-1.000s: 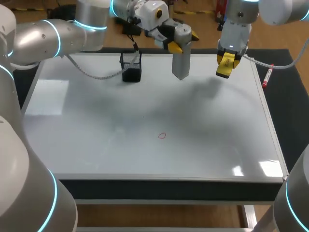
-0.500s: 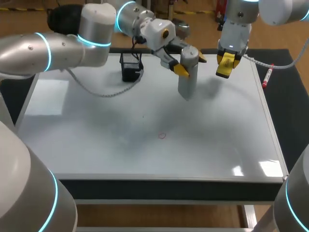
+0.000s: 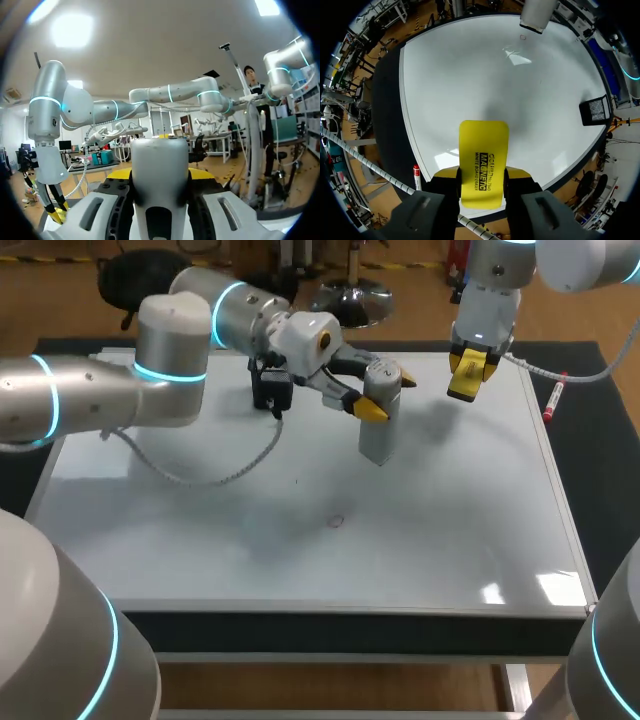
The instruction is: Pick up the inspection probe, press it on each red-marked spot on the whiteboard one by one, put down the probe, pick up the eraser, and wipe off all the red marks.
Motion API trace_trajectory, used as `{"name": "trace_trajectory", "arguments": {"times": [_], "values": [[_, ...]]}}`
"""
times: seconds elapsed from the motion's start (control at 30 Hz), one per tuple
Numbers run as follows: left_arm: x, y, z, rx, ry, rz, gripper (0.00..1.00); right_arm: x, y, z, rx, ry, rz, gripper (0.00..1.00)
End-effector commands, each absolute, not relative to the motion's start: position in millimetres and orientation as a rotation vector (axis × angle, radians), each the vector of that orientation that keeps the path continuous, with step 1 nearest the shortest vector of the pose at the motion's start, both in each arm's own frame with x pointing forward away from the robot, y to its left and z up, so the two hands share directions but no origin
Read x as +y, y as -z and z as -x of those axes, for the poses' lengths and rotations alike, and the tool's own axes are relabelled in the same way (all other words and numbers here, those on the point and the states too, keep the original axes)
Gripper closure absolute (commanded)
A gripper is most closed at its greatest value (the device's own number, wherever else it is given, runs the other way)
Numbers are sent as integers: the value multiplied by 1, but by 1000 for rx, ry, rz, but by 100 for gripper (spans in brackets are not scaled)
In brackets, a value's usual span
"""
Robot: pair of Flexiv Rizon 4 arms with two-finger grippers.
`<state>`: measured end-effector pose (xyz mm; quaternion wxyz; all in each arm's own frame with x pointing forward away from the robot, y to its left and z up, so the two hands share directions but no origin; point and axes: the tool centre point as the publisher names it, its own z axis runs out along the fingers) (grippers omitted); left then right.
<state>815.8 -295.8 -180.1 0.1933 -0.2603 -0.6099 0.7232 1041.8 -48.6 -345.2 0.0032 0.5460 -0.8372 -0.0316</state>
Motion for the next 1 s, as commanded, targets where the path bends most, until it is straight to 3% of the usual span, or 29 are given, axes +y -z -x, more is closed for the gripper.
{"name": "trace_trajectory", "arguments": {"times": [0.03, 1.0], "values": [[-292, 182, -807, -1814, -2173, 549, 100, -50, 344, -1041, -2623, 95, -1714, 100], [-243, 197, -798, -1537, -1965, 721, 100, -50, 344, -1041, -2623, 95, -1714, 100]]}}
